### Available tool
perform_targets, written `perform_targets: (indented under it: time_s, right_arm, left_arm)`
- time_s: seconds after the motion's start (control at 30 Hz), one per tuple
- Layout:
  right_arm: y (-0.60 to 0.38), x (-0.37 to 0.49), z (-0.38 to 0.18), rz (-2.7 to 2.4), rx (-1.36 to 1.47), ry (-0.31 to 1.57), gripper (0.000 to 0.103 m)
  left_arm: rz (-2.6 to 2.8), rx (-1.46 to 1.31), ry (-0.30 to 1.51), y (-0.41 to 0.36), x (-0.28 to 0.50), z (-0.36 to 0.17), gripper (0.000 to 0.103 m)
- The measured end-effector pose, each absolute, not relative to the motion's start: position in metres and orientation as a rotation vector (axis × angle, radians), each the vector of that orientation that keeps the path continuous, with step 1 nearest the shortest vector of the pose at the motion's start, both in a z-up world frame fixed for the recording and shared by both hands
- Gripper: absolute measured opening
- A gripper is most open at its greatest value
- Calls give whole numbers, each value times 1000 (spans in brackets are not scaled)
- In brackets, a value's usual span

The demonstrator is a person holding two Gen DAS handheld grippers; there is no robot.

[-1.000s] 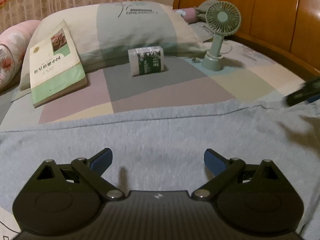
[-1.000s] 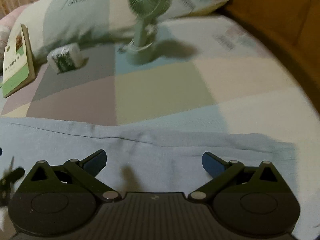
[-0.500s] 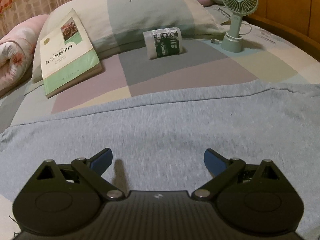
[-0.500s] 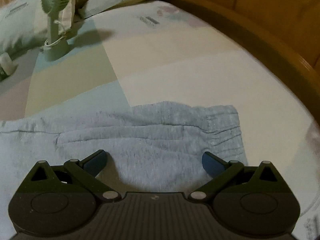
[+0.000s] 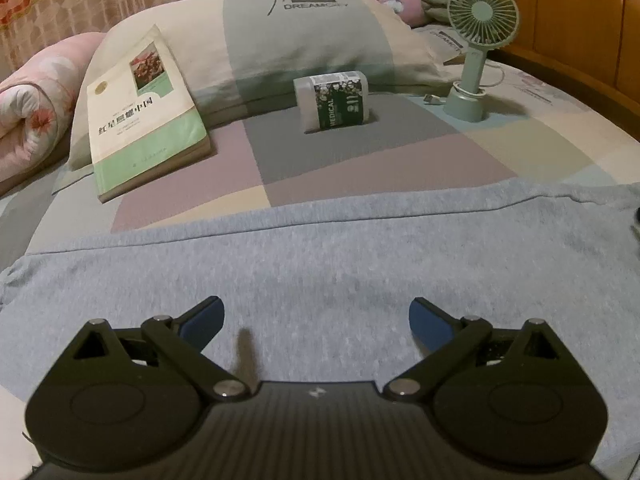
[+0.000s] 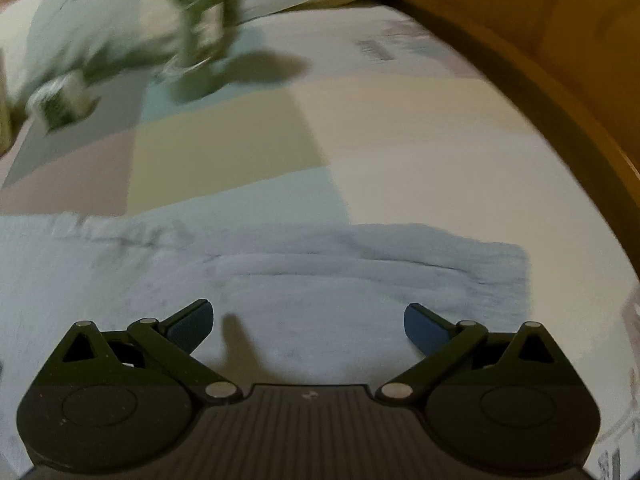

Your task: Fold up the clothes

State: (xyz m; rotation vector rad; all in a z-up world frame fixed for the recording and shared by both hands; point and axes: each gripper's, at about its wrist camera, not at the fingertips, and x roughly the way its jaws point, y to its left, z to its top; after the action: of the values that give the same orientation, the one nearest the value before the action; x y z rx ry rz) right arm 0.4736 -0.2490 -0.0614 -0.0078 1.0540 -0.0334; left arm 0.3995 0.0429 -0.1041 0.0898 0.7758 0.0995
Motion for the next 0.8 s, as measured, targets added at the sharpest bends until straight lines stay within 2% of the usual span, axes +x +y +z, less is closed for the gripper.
perform_targets:
  time_s: [0.1, 0.3, 0.53, 0.67, 0.8]
  right_arm:
    - [-244, 484, -77, -76, -80, 1065, 103]
    - [-294, 485, -68, -253, 94, 1012, 103]
    - [-278, 401, -24, -34, 220, 1018, 103]
    - [-255, 344, -27, 42, 289, 993, 103]
    - [-232, 303, -34, 54, 235, 914, 103]
  left_arm:
    - [83, 77, 780, 43, 400, -106, 99]
    - [88, 82, 802, 42, 405, -113, 99]
    - [81, 105, 803, 34, 406, -115, 99]
    - [79, 98, 818, 32, 410, -117, 99]
    - [51, 112, 814, 31, 400, -111, 99]
